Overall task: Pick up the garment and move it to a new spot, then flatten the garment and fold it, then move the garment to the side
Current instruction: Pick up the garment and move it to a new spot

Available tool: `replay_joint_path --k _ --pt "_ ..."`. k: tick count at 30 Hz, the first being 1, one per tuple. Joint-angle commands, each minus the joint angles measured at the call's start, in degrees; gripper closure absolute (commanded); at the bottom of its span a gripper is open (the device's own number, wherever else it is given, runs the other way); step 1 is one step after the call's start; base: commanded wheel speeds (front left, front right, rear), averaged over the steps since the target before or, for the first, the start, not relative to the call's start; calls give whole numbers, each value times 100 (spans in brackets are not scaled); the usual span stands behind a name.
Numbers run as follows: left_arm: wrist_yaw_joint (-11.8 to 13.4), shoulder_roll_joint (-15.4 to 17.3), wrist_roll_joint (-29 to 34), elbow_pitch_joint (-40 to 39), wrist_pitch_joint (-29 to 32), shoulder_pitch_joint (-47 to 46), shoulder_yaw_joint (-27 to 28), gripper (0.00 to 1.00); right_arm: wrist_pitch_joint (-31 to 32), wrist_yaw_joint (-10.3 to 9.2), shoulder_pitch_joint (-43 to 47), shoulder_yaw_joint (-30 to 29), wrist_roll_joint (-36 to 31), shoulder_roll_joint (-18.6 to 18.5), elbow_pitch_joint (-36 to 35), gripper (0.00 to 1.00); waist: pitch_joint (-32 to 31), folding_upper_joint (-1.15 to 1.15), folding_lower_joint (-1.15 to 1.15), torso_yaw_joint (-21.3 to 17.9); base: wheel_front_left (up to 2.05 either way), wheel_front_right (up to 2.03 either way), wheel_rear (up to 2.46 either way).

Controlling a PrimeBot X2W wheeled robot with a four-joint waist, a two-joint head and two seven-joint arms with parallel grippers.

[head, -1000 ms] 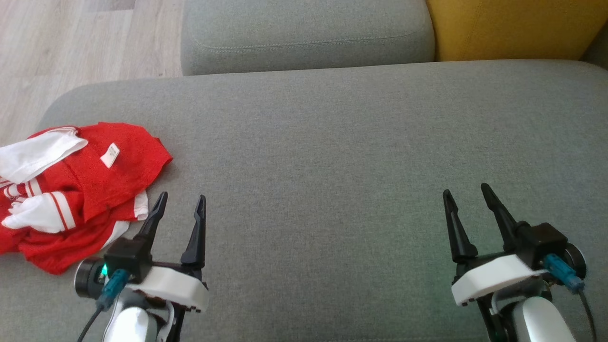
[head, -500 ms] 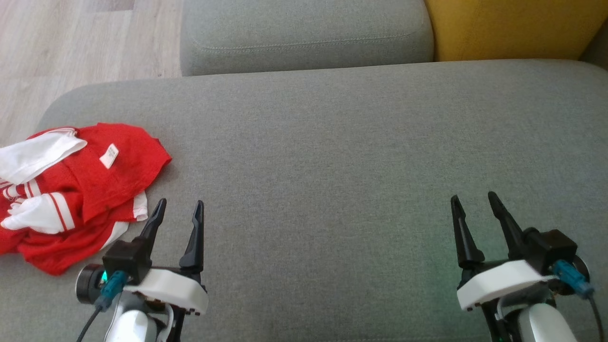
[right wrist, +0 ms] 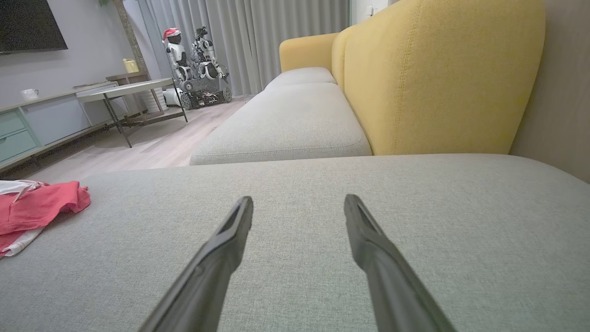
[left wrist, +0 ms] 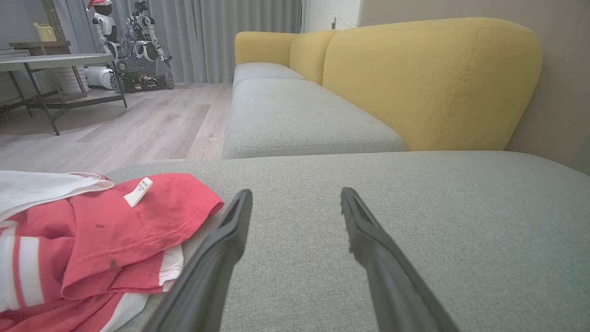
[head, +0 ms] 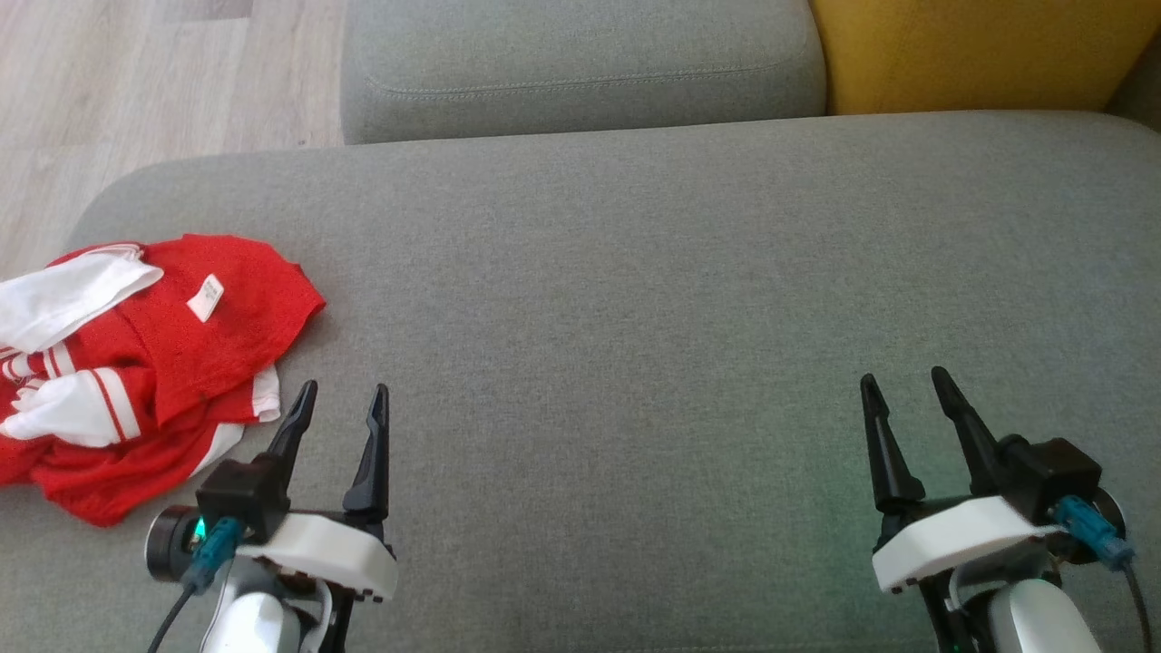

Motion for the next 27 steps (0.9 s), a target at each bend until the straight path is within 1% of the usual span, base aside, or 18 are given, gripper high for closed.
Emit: replay_joint_path --k 1,9,15,23,27 --pt "25 23 5 -166 -71 -212 201 0 -18 -4 -171 129 26 -18 -182 0 1 0 0 5 0 0 0" --pt "35 -5 -33 -133 -71 -253 196 0 -16 -4 -146 75 17 -18 -185 0 6 0 0 128 0 0 0" --pt "62 -17 -67 -169 -71 -301 264 0 27 -4 -118 83 10 -18 -314 0 -6 0 0 582 0 0 0" --pt "91 -47 -128 -275 -71 -389 363 0 122 -4 -3 112 24 -18 -523 0 -9 0 0 1342 0 0 0" --pt "103 -72 -169 -314 -71 -391 392 0 170 -4 33 181 36 -18 -604 0 -11 0 0 1621 0 0 0"
